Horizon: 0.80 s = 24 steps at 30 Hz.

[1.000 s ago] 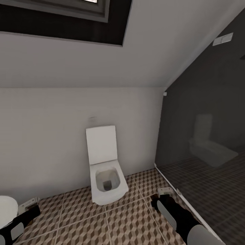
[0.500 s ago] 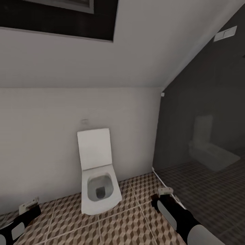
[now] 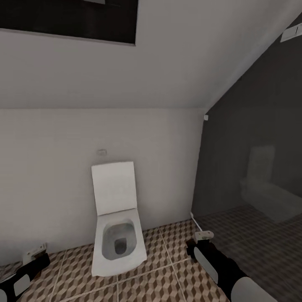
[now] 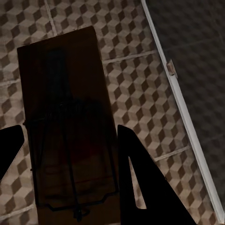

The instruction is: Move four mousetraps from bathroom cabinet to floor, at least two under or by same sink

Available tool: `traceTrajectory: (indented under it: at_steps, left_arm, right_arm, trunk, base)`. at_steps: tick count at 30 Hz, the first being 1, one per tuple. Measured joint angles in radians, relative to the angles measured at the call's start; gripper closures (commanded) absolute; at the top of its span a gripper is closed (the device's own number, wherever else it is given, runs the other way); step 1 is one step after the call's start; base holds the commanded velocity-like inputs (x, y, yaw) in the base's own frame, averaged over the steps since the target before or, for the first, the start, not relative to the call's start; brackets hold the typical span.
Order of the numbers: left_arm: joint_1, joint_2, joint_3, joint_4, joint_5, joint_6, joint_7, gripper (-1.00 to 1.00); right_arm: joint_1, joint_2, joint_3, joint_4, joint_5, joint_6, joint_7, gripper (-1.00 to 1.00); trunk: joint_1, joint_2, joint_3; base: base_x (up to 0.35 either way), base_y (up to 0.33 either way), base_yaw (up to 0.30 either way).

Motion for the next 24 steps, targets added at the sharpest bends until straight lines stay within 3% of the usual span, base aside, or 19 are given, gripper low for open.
traceTrajectory:
  at_steps: [11,24]
  left_arm:
    - [0.0,-0.001,0.0,0.004,0.001,0.0,0.0,1.0]
    - [0.0,-0.003,-0.001,0.006,0.002,0.0,0.0,1.0]
  right_arm:
    - [0.0,0.0,0.0,0.0,0.0,0.0,0.0,1.0]
    - [0.0,0.0,0.0,0.0,0.0,0.0,0.0,1.0]
  trunk:
    - [0.0,0.0,0.0]
    - [0.0,0.0,0.0]
  base:
    - [0.128,-0.059,0.267]
    - [0.014,-0.001,0.264]
